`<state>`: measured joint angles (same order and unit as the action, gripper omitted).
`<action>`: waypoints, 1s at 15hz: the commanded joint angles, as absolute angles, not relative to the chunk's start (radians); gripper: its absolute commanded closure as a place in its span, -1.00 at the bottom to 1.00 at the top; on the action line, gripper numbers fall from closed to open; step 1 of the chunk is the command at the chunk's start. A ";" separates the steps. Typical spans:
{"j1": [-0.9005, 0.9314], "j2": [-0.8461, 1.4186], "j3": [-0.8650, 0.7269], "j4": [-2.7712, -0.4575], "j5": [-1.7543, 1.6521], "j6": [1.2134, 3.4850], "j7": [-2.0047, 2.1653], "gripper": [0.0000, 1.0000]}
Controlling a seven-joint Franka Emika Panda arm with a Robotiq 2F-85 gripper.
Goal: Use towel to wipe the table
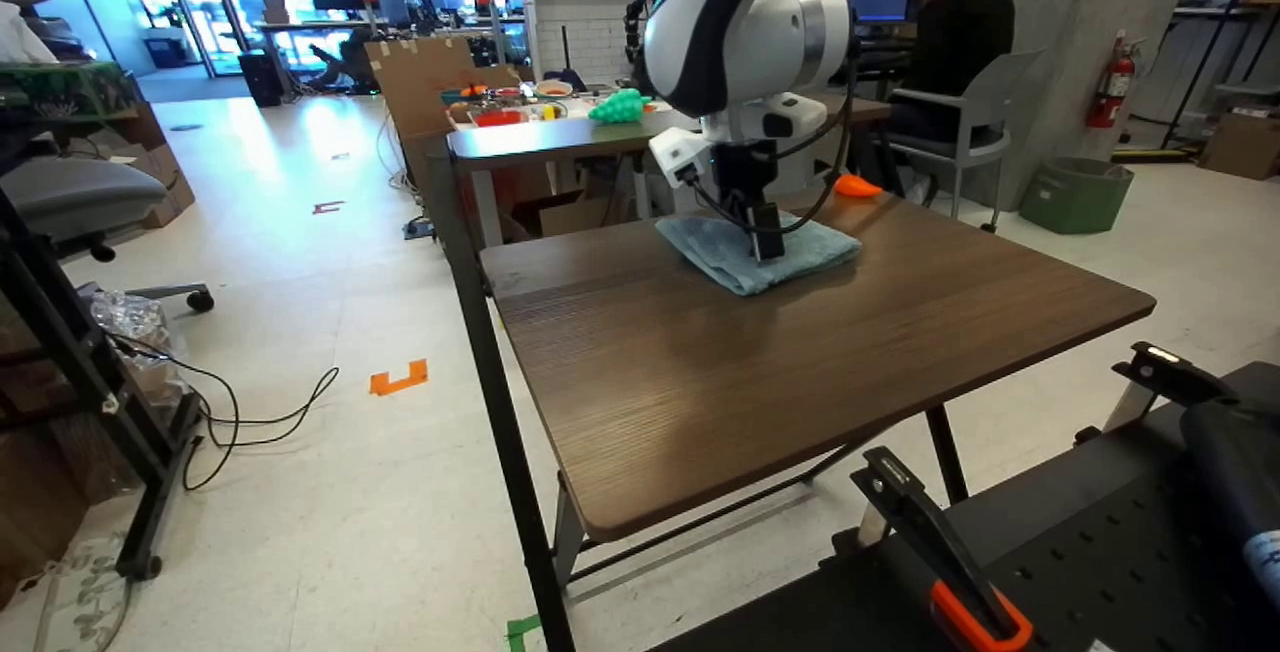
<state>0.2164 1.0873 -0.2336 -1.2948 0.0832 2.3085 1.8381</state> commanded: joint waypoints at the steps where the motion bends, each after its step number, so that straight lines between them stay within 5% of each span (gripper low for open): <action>1: 0.159 1.197 -0.284 -1.216 0.025 2.340 1.927 -1.00; 5: 0.129 1.173 -0.300 -1.252 -0.023 2.326 1.911 -1.00; 12: 0.173 0.949 -0.288 -1.633 -0.178 2.520 1.677 -1.00; 13: 0.161 1.018 -0.296 -1.481 -0.144 2.450 1.728 -1.00; 15: 0.169 0.983 -0.298 -1.552 -0.153 2.486 1.692 -1.00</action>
<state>0.1702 0.9782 -0.2982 -1.5599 -0.1547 2.4893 1.6939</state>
